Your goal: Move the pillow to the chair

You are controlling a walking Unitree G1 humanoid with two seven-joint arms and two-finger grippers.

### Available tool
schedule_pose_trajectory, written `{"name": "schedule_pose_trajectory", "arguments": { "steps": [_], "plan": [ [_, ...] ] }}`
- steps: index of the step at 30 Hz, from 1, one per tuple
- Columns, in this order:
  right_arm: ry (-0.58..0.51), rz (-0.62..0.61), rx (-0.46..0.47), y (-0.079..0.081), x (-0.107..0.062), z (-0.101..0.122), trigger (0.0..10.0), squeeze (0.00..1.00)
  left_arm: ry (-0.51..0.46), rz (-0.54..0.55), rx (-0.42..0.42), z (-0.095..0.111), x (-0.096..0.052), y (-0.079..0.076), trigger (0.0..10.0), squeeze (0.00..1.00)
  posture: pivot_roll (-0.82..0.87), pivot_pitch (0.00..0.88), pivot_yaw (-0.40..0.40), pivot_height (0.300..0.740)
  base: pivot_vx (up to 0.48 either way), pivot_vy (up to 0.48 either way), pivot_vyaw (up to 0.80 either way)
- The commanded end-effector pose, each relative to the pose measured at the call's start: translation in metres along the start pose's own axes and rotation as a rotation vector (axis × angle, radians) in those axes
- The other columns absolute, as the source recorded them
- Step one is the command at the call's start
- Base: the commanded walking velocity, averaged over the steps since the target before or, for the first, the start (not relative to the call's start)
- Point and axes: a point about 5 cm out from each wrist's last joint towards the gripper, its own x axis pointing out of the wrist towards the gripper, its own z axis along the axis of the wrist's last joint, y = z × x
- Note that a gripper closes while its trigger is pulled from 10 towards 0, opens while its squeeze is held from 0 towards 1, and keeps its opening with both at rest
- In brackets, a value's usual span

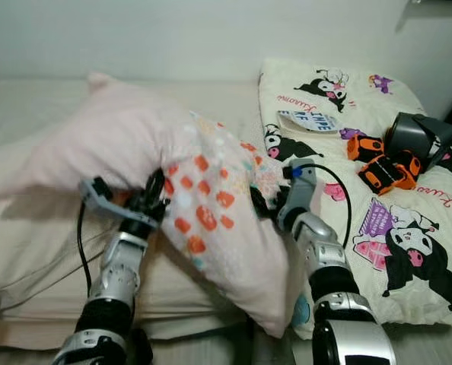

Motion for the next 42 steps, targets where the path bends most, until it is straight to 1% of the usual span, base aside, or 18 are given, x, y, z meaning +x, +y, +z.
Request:
{"name": "schedule_pose_trajectory", "arguments": {
  "steps": [1,2,3,5,6,7,8,9,11,12,16,22,26,27,29,32,36,42],
  "plan": [
    [-0.039,0.055,0.034,0.013,0.006,0.005,10.0,0.0,-0.026,-0.102,0.044,0.015,0.01,-0.025,0.0,0.0,-0.13,0.051,-0.011,0.591,0.0,0.0,0.0],
    [-0.056,0.066,0.043,0.017,0.008,0.009,10.0,0.0,-0.035,-0.125,0.062,0.022,0.011,-0.032,0.0,0.0,-0.13,0.051,-0.011,0.596,0.0,0.0,0.0],
    [-0.056,0.066,0.043,0.017,0.008,0.009,10.0,0.0,-0.035,-0.125,0.062,0.022,0.011,-0.032,0.0,0.0,-0.13,0.051,-0.011,0.596,0.0,0.0,0.0],
    [-0.081,0.086,0.055,0.023,0.011,0.013,10.0,0.0,-0.04,-0.161,0.082,0.031,0.011,-0.046,0.0,0.0,-0.12,0.047,-0.011,0.606,0.0,0.0,0.0],
    [-0.081,0.086,0.055,0.023,0.011,0.013,10.0,0.0,-0.04,-0.161,0.082,0.031,0.011,-0.046,0.0,0.0,-0.12,0.047,-0.011,0.606,0.0,0.0,0.0],
    [-0.091,0.099,0.059,0.027,0.012,0.014,10.0,0.0,-0.039,-0.187,0.091,0.035,0.01,-0.055,7.3,0.0,-0.11,0.043,-0.01,0.611,0.0,0.0,0.0],
    [-0.101,0.11,0.065,0.03,0.013,0.016,10.0,0.0,-0.038,-0.209,0.096,0.038,0.01,-0.063,10.0,0.0,-0.11,0.04,-0.01,0.616,0.0,0.0,0.0],
    [-0.101,0.11,0.065,0.03,0.013,0.016,10.0,0.0,-0.038,-0.209,0.096,0.038,0.01,-0.063,10.0,0.0,-0.11,0.04,-0.01,0.616,0.0,0.0,0.0],
    [-0.121,0.136,0.08,0.037,0.016,0.02,10.0,0.0,-0.036,-0.262,0.093,0.045,0.008,-0.079,10.0,0.0,-0.1,0.034,-0.012,0.626,0.0,0.0,0.0],
    [-0.121,0.136,0.08,0.037,0.016,0.02,10.0,0.0,-0.036,-0.262,0.093,0.045,0.008,-0.079,10.0,0.0,-0.1,0.034,-0.012,0.626,0.0,0.0,0.0],
    [-0.147,0.175,0.095,0.047,0.021,0.027,10.0,0.0,-0.046,-0.346,0.05,0.053,0.008,-0.101,10.0,0.0,-0.09,0.025,-0.012,0.645,0.0,0.0,0.0],
    [-0.167,0.197,0.106,0.053,0.023,0.032,10.0,0.0,-0.051,-0.377,0.041,0.059,0.01,-0.113,10.0,0.0,-0.09,0.017,-0.011,0.665,0.0,0.0,0.0],
    [-0.172,0.208,0.106,0.056,0.024,0.033,10.0,0.0,-0.035,-0.354,0.053,0.058,0.013,-0.112,10.0,0.0,-0.09,0.012,-0.007,0.675,0.0,0.0,0.0],
    [-0.171,0.214,0.106,0.059,0.024,0.031,10.0,0.0,0.004,-0.307,0.057,0.053,0.014,-0.107,10.0,0.0,-0.09,0.012,-0.007,0.685,0.0,0.0,0.0],
    [-0.17,0.215,0.107,0.059,0.024,0.03,10.0,0.0,0.023,-0.291,0.058,0.052,0.014,-0.105,10.0,0.0,-0.09,0.012,-0.007,0.69,0.0,0.0,0.0],
    [-0.168,0.217,0.109,0.06,0.024,0.029,10.0,0.0,0.06,-0.266,0.085,0.049,0.015,-0.103,10.0,0.0,-0.09,0.012,-0.007,0.699,-0.476,0.0,0.0],
    [-0.163,0.22,0.103,0.06,0.023,0.027,10.0,0.0,0.061,-0.26,0.095,0.049,0.014,-0.102,10.0,0.0,-0.08,0.01,-0.007,0.709,-0.476,0.0,0.0],
    [-0.201,0.254,0.062,0.069,0.023,0.029,10.0,0.0,0.039,-0.251,0.127,0.049,0.014,-0.102,10.0,0.0,-0.08,0.009,-0.01,0.714,0.0,0.0,0.0]
  ]
}}
